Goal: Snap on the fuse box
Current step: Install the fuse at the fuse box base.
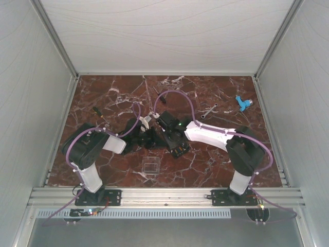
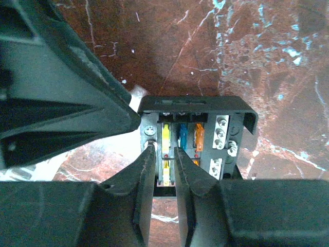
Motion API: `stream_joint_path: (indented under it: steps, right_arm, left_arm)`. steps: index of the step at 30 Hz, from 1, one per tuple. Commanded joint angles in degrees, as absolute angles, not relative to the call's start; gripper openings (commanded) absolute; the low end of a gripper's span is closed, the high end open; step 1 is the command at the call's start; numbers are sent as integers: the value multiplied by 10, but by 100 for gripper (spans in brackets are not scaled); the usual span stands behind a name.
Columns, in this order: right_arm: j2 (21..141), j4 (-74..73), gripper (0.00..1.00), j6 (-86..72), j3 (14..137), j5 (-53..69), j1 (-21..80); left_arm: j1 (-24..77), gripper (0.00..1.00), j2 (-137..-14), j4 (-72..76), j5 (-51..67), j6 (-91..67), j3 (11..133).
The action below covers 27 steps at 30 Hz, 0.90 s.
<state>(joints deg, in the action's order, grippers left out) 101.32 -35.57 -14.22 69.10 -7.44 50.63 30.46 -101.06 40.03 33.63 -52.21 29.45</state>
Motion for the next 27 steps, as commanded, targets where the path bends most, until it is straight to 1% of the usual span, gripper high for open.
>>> stream_joint_path:
  steps: [1, 6, 12, 21, 25, 27]
  right_arm:
    - [964, -356, 20, -141, 703, -102, 510]
    - [963, -342, 18, -143, 703, -114, 509]
    - [991, -340, 10, -141, 710, -99, 507]
    - [1016, -342, 5, -142, 714, -76, 507]
    - [1031, -358, 1, -145, 717, -70, 505]
    - [1043, -374, 0, -145, 718, -64, 503]
  left_arm:
    - [307, 27, -1003, 407, 339, -511, 299]
    - [307, 27, -1002, 406, 338, -511, 299]
    - [307, 27, -1002, 405, 338, -511, 299]
    - [307, 26, -1004, 406, 340, -511, 300]
    - [307, 26, -1004, 406, 340, -511, 300]
    - [307, 26, -1005, 406, 341, -511, 301]
